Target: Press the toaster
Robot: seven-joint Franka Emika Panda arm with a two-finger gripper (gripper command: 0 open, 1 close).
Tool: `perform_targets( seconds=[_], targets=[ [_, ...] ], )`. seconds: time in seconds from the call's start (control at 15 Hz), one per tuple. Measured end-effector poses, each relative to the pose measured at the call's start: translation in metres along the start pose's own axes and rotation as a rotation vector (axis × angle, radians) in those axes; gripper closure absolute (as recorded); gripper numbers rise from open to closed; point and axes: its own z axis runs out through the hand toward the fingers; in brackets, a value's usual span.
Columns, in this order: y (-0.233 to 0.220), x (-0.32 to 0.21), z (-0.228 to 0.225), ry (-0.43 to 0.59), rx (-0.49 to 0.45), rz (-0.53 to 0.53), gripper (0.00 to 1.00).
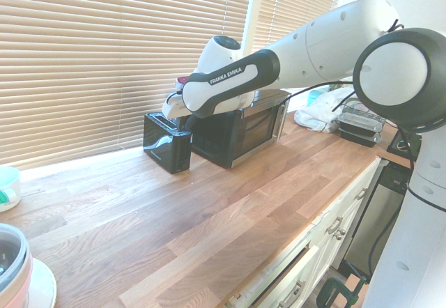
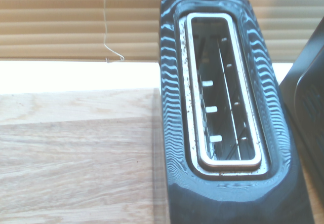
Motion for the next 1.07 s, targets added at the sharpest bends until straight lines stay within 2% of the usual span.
perform_targets(
  seconds=[1.07],
  targets=[
    [0.009, 0.012, 0.013, -0.020, -0.015, 0.003, 1.00]
  ],
)
